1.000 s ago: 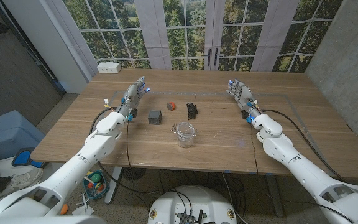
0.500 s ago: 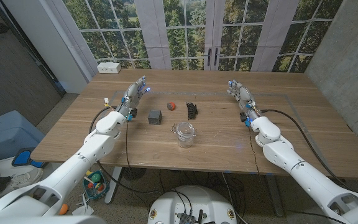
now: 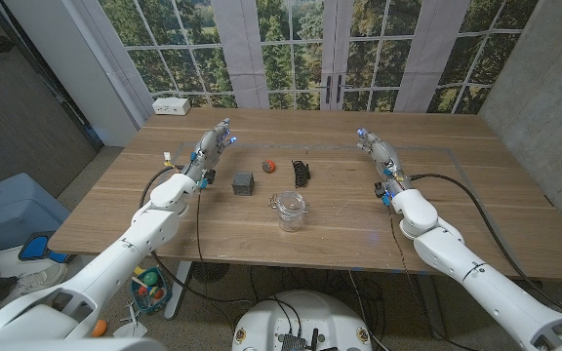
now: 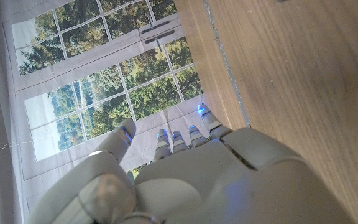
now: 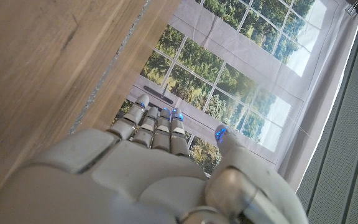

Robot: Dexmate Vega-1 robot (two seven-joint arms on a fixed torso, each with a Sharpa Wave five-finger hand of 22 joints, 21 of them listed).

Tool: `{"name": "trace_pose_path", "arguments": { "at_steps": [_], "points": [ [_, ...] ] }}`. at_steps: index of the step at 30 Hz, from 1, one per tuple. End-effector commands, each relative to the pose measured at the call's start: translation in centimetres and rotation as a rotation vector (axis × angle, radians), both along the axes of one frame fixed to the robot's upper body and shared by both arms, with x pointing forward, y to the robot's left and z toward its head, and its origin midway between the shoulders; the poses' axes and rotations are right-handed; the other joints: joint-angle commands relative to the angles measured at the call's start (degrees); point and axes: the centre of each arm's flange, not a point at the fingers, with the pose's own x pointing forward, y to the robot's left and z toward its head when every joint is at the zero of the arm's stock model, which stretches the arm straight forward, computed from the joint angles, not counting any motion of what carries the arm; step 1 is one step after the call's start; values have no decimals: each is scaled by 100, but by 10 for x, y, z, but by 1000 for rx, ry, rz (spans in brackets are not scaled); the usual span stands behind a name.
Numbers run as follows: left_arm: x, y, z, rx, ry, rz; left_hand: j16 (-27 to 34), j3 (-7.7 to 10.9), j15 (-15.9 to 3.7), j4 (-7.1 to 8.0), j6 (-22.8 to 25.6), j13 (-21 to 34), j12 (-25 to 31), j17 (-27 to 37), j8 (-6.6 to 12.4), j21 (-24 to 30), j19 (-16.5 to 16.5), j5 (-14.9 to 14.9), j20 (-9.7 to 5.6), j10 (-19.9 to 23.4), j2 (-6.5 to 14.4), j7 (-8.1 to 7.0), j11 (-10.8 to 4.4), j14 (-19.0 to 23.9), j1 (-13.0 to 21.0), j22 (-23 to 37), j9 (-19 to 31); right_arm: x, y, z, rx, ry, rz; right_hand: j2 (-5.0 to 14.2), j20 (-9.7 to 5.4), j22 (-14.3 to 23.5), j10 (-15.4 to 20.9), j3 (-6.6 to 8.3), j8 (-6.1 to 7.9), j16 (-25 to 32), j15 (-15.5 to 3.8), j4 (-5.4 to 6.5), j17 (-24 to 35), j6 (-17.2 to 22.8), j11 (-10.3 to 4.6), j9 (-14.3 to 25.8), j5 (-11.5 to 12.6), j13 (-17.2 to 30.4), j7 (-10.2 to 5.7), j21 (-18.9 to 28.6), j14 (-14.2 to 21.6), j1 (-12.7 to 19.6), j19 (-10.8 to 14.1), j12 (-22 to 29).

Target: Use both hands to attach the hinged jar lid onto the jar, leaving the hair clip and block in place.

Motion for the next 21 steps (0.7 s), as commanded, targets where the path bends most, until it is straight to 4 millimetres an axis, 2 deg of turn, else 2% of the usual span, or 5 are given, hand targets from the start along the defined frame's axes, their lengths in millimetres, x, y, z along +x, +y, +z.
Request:
{"name": "trace_pose_path", "arguments": {
  "at_steps": [1, 16, 21],
  "points": [
    [0, -1, 0, 15, 3, -15, 4, -28, -503, -14, -10, 6, 42, 4, 18, -27, 22, 18, -456, -20, 154, -57, -38, -35, -43, 24, 26, -26, 14, -11, -76, -43, -68, 69, -226, 14, 86, 16, 22, 17, -137, -61, 9, 62, -1, 14, -5, 18, -14, -15, 78, 45, 61, 53],
    [-2, -5, 4, 45, -6, -25, -2, -37, -499, -45, -16, 6, 43, -7, 18, -60, 41, 24, -454, -25, 169, -72, -41, -36, -40, 24, 25, -48, 30, -26, -170, -92, -172, 75, -207, 15, 80, 26, 1, 7, -159, -175, -40, 49, -22, 12, -8, 12, -69, -62, 84, 95, 89, 39],
    [-3, -6, 4, 51, -9, -33, -2, -45, -502, -54, -17, 6, 45, -10, 19, -73, 49, 25, -452, -23, 174, -74, -56, -37, -41, 24, 25, -57, 35, -30, -215, -101, -202, 181, -235, 18, 74, 74, -2, 3, -213, -194, -48, 51, -55, 12, 1, 9, -125, -94, 65, 127, 75, 33]
  ]
}}
